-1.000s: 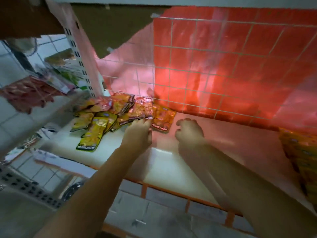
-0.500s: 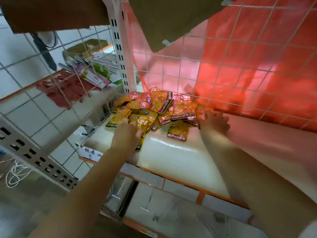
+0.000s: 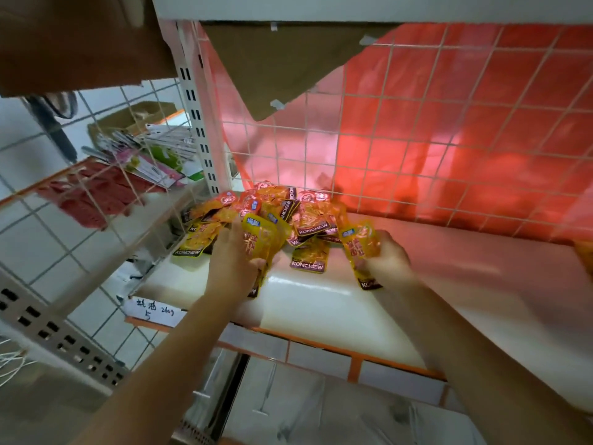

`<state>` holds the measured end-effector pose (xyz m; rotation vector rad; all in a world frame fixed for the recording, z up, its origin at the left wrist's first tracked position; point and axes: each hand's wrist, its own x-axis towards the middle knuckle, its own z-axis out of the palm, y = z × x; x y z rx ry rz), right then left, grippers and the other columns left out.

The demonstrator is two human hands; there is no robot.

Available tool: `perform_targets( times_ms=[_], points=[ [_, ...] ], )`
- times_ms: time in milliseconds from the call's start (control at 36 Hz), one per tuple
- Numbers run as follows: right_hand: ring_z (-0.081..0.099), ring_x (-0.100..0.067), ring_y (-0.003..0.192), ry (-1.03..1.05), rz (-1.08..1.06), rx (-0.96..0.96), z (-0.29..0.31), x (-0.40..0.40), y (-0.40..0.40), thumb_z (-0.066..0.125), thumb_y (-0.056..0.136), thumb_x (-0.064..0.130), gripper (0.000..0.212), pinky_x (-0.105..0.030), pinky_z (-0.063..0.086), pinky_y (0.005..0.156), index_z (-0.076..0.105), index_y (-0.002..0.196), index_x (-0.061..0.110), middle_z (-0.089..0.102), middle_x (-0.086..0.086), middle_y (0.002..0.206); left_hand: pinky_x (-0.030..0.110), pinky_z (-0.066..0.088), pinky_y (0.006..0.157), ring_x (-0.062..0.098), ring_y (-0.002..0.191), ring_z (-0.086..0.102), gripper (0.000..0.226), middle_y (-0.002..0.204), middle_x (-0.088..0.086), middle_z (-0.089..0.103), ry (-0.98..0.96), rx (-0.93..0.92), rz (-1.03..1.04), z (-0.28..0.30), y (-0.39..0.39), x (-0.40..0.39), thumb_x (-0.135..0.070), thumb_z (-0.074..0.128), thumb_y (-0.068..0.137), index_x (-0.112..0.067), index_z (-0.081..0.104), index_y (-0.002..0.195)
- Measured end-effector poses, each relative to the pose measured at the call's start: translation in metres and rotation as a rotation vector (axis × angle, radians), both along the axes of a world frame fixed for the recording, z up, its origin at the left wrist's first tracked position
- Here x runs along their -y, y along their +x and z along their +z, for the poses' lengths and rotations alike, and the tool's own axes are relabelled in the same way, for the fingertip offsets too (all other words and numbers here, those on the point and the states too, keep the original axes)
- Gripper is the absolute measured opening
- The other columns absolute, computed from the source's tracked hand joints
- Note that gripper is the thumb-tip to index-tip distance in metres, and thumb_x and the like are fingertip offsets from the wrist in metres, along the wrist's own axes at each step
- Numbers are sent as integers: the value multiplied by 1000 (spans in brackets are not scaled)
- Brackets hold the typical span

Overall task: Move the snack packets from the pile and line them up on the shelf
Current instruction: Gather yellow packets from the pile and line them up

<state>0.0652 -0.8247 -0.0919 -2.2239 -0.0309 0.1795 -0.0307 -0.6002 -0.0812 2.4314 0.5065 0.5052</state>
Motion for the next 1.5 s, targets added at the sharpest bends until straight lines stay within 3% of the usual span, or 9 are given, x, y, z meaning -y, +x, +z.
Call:
perform_targets(
  times_ms=[83,250,417,583,694,861,1056,1361,1500],
  points=[
    [54,-9,68,244,-32,2,2,9,-6,67,76,-3,42,-15,43,51,52,106,23,58,4,82,24,32,84,31,117,46,67,129,16,48,36,97,-67,12,0,15,-6,68,81,-9,39,140],
    [61,-20,75,427,-24,8,12,41,-9,69,74,-8,43,-30,52,71,50,99,21,62,-3,87,17,24,65,34,92,56,27,102,21,58,111,162,-126,23,12,50,4,69,77,5,68,103],
    [63,-8,66,560,-43,37,28,96,-15,67,75,-10,41,-25,52,63,54,102,18,64,4,83,25,20,52,17,61,46,3,69,9,58,49,286,-161,33,24,111,2,64,79,1,64,82],
    [65,-25,90,541,-72,20,26,153,-17,70,71,-7,48,-40,53,81,55,106,21,67,-8,101,20,29,46,14,53,47,4,59,-3,51,-85,291,-142,37,35,169,-8,62,84,-5,60,87],
    [63,-22,88,533,-72,43,32,188,-24,70,72,-6,44,-29,50,73,53,100,24,63,1,92,9,32,45,4,54,47,5,61,-6,54,-232,244,-203,35,41,207,-9,65,81,-9,63,86],
    [62,-20,86,533,-25,116,42,247,-35,67,74,-9,45,-33,50,78,55,101,25,65,-1,92,56,53,68,34,71,63,9,72,8,65,-508,210,-232,28,42,273,-23,62,63,-23,63,72],
    [60,-15,79,458,-75,191,39,324,-43,66,77,-7,44,-30,48,71,55,105,24,63,4,88,45,53,70,25,67,59,15,70,2,65,-661,158,-304,27,28,368,-21,58,62,-25,61,75],
    [62,-24,101,133,-96,314,17,396,-68,76,72,2,64,-35,50,83,47,128,8,64,-10,114,51,52,73,31,73,61,12,80,13,67,-616,94,-362,9,18,452,-25,58,63,-29,59,75],
    [61,-19,102,107,-72,288,11,401,-76,76,73,1,76,-22,43,73,37,137,15,61,-3,115,48,51,71,27,71,58,14,77,9,65,-582,111,-360,4,19,460,-15,65,76,-28,60,79]
  ],
)
